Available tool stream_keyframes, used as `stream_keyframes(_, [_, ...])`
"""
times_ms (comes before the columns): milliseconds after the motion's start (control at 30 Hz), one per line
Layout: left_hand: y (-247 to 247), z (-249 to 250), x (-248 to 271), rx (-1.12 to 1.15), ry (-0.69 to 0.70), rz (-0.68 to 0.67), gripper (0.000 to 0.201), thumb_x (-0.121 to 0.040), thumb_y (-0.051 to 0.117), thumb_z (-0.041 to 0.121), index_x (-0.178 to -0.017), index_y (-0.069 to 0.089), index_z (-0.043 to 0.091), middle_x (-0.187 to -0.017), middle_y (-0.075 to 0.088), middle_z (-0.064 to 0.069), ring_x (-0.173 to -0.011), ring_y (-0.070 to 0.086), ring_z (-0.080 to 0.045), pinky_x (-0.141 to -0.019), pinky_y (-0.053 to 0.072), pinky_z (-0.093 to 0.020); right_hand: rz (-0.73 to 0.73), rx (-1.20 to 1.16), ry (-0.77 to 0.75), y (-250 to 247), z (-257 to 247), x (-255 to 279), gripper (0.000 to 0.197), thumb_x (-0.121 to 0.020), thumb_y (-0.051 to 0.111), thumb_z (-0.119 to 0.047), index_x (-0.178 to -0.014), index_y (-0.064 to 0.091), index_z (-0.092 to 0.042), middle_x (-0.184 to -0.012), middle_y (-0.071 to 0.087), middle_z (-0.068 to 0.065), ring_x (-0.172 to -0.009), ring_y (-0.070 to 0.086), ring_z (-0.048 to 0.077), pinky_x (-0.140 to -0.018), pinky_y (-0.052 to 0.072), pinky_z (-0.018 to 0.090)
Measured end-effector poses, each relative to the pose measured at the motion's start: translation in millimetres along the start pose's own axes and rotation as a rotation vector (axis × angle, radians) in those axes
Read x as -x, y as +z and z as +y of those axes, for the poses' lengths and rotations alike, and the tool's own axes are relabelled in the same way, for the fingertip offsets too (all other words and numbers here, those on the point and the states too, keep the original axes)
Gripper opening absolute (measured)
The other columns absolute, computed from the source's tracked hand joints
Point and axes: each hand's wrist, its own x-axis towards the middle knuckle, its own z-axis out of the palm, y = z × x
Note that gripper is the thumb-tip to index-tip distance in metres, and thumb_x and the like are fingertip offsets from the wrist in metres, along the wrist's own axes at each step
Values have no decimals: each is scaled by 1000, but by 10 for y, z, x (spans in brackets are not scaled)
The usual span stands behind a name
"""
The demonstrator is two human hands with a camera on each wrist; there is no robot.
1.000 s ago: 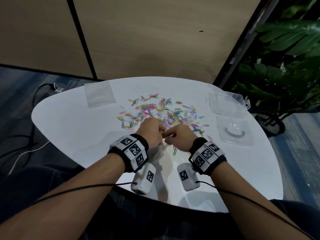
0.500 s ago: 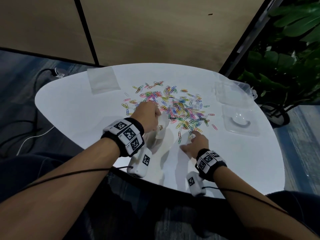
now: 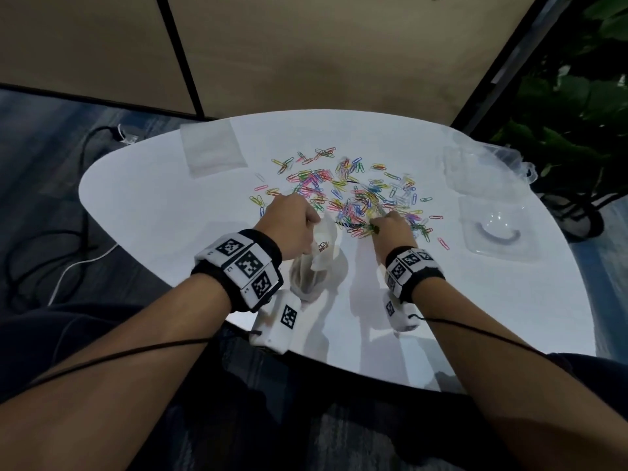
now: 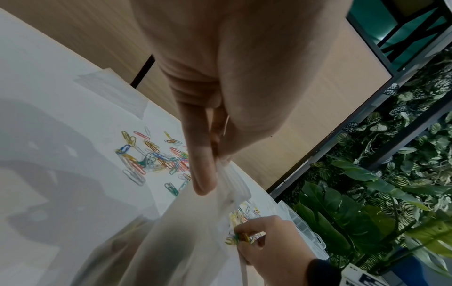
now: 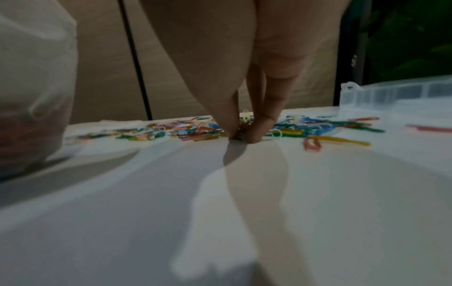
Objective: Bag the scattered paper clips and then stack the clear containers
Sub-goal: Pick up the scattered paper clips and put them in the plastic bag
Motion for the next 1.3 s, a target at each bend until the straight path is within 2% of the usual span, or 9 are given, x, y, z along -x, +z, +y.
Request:
stream_keyframes(200, [24, 66, 8, 10, 5, -4, 28, -96, 54, 3, -117, 71, 3, -110, 71, -15, -75, 77, -29, -81, 63, -38, -36, -76, 75, -252, 119, -31, 25, -88, 58, -2, -101, 77, -11, -105, 72, 11, -96, 67, 30, -89, 55, 33])
stream_keyframes(333, [53, 88, -42, 18, -23, -6, 27, -94, 56, 1, -116, 72, 2, -111, 72, -17, -90, 75, -32, -85, 62, -41, 11, -682, 384, -437, 291, 40, 5, -79, 74, -11, -79, 77, -15, -79, 75, 2, -70, 68, 10, -67, 51, 7])
stream_keyframes(467, [120, 139, -82, 40, -50, -15, 28, -93, 57, 1, -118, 71, 3, -116, 71, -14, -100, 72, -31, -90, 60, -41, -93, -1528, 480, -741, 121, 210, 7, -82, 72, 4, -89, 71, 2, -88, 73, 16, -76, 74, 20, -78, 60, 25])
stream_keyframes(567, [183, 208, -82, 48, -49, -7, 28, -93, 57, 1, -116, 71, 4, -108, 73, -14, -95, 73, -30, -90, 60, -40, -236, -1685, 355, -876, -140, 390, 18, -86, 66, 7, -104, 66, 10, -102, 72, 15, -85, 73, 16, -70, 58, 18])
stream_keyframes(700, [237, 314, -66, 17, -30, -9, 25, -88, 63, -1, -110, 74, 5, -97, 74, -19, -92, 74, -32, -86, 61, -40, -314, -1610, 346, -768, -360, 559, 16, -85, 67, 8, -100, 66, 13, -101, 69, 22, -77, 73, 22, -69, 59, 22])
stream_keyframes(833, [284, 387, -58, 11, -22, -18, 21, -88, 62, -1, -102, 76, 4, -92, 76, -16, -84, 75, -30, -81, 63, -41, -228, -1004, 192, -588, -428, 601, 18, -71, 78, -5, -70, 80, -22, -79, 76, 9, -81, 74, 27, -83, 60, 41])
stream_keyframes(1033, [322, 383, -73, -32, 14, -10, 23, -89, 60, 2, -97, 79, 12, -91, 75, -13, -84, 73, -28, -83, 62, -40, -217, -442, -93, -724, -551, 666, 25, -86, 55, 0, -98, 75, -11, -80, 61, 1, -76, 54, 18, -63, 39, 18])
stream_keyframes(1167, [234, 353, -101, 14, 3, 24, 22, -89, 60, 0, -97, 79, 8, -88, 76, -14, -84, 75, -27, -85, 61, -40, -369, -671, -168, -855, -527, 596, 40, -86, 51, 8, -82, 73, -25, -82, 68, -4, -87, 67, 22, -79, 55, 31])
stream_keyframes(1300, [163, 318, -92, 31, 11, 57, 28, -94, 57, -1, -116, 72, 5, -110, 74, -14, -101, 73, -29, -97, 56, -39, -169, -847, -38, -944, -203, 380, 31, -89, 51, 6, -90, 78, -10, -94, 74, 5, -88, 73, 27, -77, 61, 34])
